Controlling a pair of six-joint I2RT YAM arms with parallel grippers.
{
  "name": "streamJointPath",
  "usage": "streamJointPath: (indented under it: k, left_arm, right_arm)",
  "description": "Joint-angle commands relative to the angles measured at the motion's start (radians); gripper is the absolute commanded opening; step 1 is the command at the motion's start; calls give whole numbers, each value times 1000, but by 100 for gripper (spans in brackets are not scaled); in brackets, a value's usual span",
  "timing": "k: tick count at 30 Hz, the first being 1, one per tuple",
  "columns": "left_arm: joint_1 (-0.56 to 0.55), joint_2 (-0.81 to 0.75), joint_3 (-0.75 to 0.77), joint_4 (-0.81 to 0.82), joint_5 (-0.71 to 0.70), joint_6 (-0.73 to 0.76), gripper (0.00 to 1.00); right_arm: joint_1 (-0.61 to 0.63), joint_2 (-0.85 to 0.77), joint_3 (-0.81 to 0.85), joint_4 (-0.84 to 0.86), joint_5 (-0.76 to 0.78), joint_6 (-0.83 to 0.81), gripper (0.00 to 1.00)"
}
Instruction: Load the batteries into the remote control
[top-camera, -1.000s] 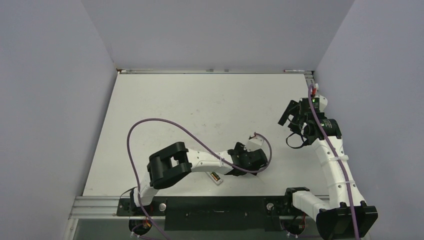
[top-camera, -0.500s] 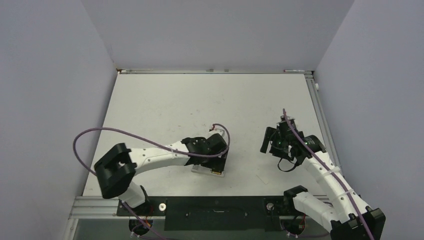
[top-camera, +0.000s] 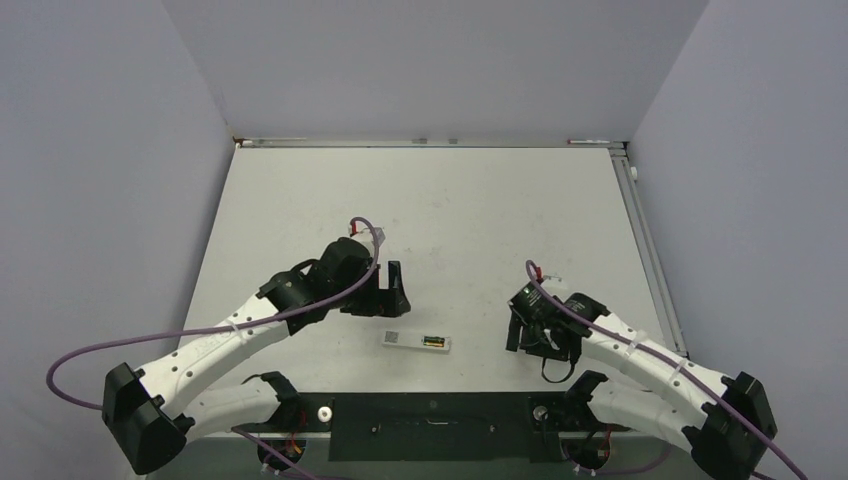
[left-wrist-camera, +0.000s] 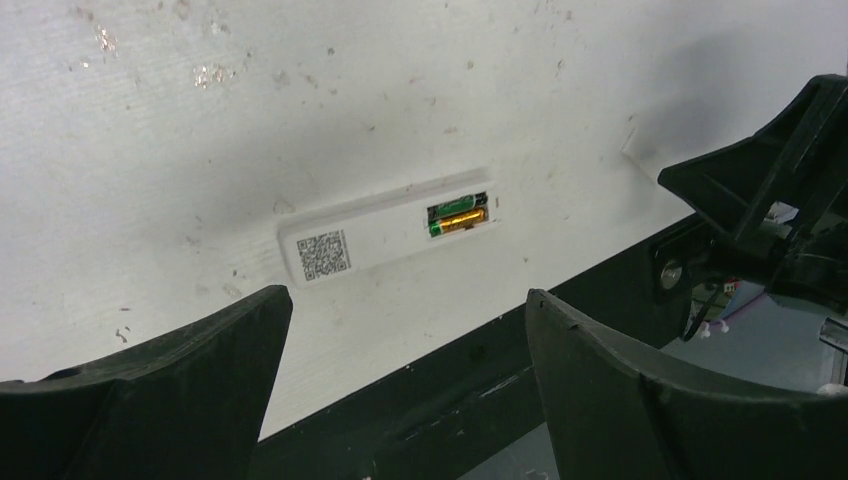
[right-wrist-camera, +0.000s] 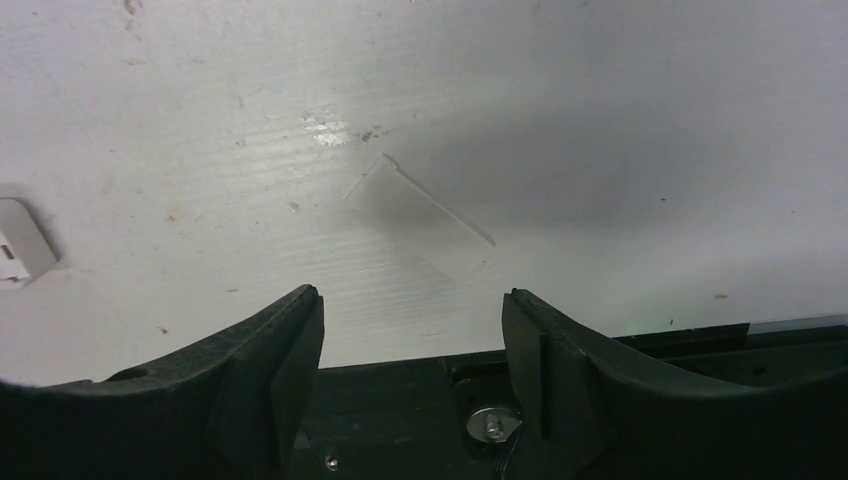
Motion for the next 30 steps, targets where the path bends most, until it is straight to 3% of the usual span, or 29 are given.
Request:
streamJointPath:
  k: [1,6,16,23,30]
  left_arm:
    - [23,-43,-35,-39,91,41,85]
    - [37,-72,-63,-46,126,53,85]
    - [57,-111,-80,-79,157,84,85]
    - [65,-110,-79,-76,167,87,85]
    - [71,-107,-83,-71,174,88,85]
  right_arm:
    - [76,62,-36,39,48,114,64]
    - [146,150,-53,78,72,172,64]
    - [129,188,-49,80,153,186,68]
    - [27,226,-80,159,120,91,70]
    - [40,249,-137,220,16,68,70]
